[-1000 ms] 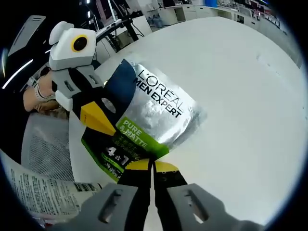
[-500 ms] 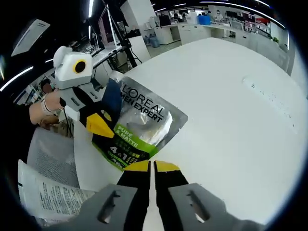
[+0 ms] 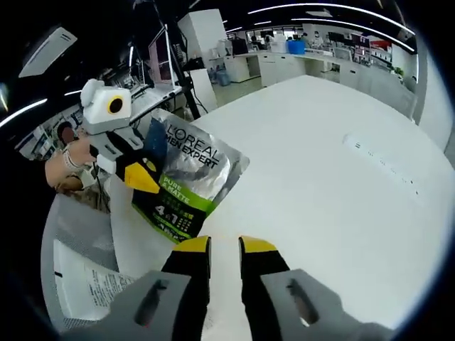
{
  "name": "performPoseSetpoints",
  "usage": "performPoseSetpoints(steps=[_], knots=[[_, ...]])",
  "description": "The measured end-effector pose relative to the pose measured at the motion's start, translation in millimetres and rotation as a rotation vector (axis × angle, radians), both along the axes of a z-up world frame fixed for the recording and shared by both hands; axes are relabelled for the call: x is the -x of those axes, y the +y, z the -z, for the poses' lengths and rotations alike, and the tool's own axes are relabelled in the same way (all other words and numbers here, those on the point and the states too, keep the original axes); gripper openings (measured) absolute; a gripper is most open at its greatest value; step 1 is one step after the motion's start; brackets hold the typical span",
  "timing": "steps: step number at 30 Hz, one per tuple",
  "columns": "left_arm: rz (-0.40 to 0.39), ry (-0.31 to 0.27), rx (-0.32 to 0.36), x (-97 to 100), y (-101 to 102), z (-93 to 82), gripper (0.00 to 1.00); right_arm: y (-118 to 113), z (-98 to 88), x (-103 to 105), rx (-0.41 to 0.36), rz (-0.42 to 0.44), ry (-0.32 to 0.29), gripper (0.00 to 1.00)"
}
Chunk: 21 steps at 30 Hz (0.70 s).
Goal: Arrange the skincare products in the storage area until every visible bottle or jar stands upright without overlapping.
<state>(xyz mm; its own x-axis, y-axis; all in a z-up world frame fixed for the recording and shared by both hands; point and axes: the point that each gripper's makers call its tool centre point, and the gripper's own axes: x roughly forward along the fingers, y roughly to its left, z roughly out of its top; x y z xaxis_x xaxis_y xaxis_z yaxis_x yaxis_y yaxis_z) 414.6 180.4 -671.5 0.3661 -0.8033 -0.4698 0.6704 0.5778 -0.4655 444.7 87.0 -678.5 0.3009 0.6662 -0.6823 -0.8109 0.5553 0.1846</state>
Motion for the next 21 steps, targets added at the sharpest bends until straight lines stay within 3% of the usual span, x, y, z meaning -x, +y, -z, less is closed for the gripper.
performPoseSetpoints(steps=[12,21], knots=[[0.035,-0.064,-0.018,20.2,12,-29.8,0.0,5,-54.1,16,-0.082,0.016,-0.098,0.17],[0.032,-0.122,-0.018,34.3,20,-50.8,0.0,12,-79.2,47,-0.106,-0.014,-0.148,0.18]])
